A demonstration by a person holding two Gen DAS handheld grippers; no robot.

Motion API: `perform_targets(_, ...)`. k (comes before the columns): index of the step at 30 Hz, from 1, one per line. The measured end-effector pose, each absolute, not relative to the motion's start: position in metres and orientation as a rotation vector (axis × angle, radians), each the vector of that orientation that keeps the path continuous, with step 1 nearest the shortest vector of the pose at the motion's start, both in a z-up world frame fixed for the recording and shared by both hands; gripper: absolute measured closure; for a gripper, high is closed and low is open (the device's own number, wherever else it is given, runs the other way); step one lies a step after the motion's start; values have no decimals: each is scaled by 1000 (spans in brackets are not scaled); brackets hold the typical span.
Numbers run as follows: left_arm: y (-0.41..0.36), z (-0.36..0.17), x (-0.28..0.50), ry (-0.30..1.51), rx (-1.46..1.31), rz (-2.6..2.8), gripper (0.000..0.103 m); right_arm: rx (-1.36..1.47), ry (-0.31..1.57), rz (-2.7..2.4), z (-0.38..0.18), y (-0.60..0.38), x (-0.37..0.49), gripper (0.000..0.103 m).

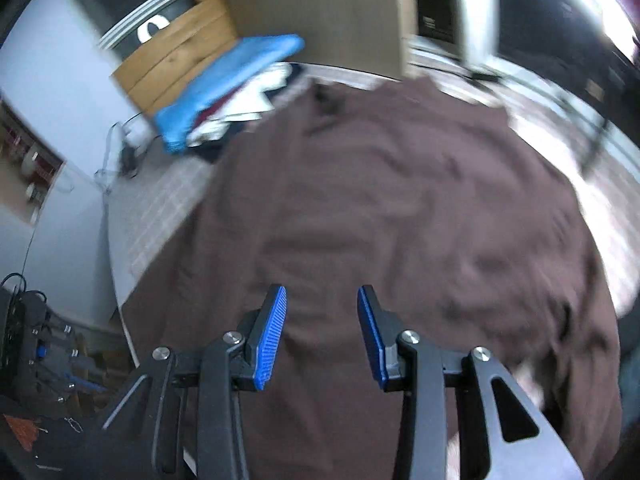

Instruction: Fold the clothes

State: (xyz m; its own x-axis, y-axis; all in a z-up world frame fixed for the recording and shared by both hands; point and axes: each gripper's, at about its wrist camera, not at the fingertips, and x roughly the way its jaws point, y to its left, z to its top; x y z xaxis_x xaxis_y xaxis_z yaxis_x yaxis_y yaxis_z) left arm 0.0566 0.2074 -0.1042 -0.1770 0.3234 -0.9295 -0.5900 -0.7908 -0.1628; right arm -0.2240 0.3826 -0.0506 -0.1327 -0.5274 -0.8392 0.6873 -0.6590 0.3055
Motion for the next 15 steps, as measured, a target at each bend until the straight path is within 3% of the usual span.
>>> perform_targets(7,139,-138,56,-148,-1651,2196,80,1302,305,-1788,-71,276,-252,65)
perform_targets(15,165,-175,56,-436,-1626,2130,72,1382,301,-1744,-102,221,-291,65)
